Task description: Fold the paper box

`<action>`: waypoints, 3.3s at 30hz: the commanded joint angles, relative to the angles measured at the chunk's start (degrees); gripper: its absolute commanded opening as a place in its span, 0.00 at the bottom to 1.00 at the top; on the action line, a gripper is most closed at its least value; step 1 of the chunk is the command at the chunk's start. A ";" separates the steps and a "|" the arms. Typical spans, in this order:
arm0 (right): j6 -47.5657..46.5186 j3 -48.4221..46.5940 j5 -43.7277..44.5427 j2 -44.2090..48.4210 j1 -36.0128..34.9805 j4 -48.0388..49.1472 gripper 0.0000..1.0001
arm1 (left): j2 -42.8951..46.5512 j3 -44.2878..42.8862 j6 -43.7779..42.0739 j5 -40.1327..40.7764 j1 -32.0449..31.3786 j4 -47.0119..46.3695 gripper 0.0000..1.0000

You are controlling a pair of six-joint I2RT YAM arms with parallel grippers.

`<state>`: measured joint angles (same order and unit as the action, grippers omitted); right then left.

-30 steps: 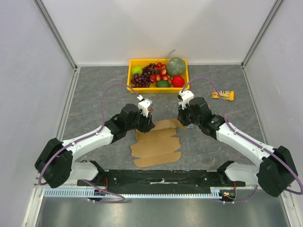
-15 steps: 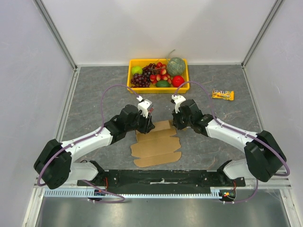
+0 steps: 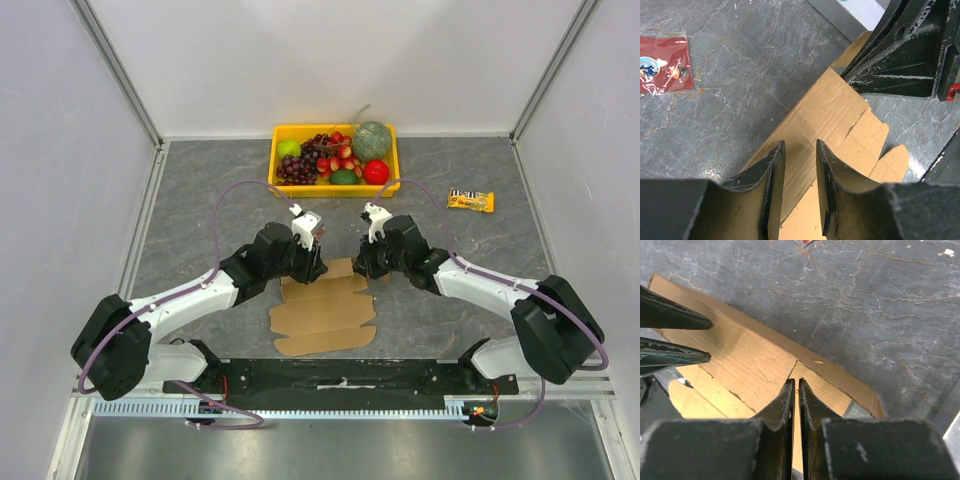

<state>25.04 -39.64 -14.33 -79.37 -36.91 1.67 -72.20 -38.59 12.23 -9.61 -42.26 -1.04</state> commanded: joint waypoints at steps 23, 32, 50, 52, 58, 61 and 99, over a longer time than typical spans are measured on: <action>-1.22 2.90 11.25 1.51 2.89 -8.09 0.19 | 0.66 1.15 2.36 0.29 -1.69 -1.42 0.36; -0.08 5.10 8.70 -2.62 2.80 -2.29 0.13 | 0.84 1.24 2.45 0.38 -1.77 -1.25 0.36; 1.68 8.09 2.73 -5.70 2.72 5.10 0.09 | 0.22 1.76 2.71 0.11 -1.86 -1.51 0.36; 1.68 8.08 2.38 -5.44 2.72 5.27 0.09 | 0.05 2.03 2.80 0.11 -2.04 -1.69 0.36; 2.21 7.91 0.70 -5.44 2.80 6.06 0.10 | 0.05 2.38 2.98 0.20 -2.21 -1.95 0.36; 2.47 7.91 0.18 -4.65 2.80 6.06 0.10 | 0.22 2.46 2.98 0.03 -2.13 -1.95 0.36; 15.39 13.97 -12.65 -7.63 3.07 29.52 0.11 | 0.84 3.61 3.77 0.20 -2.74 -2.74 0.36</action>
<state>38.39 -26.15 -25.65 -85.78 -33.89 25.12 -71.81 -36.14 14.31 -9.37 -44.49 -4.69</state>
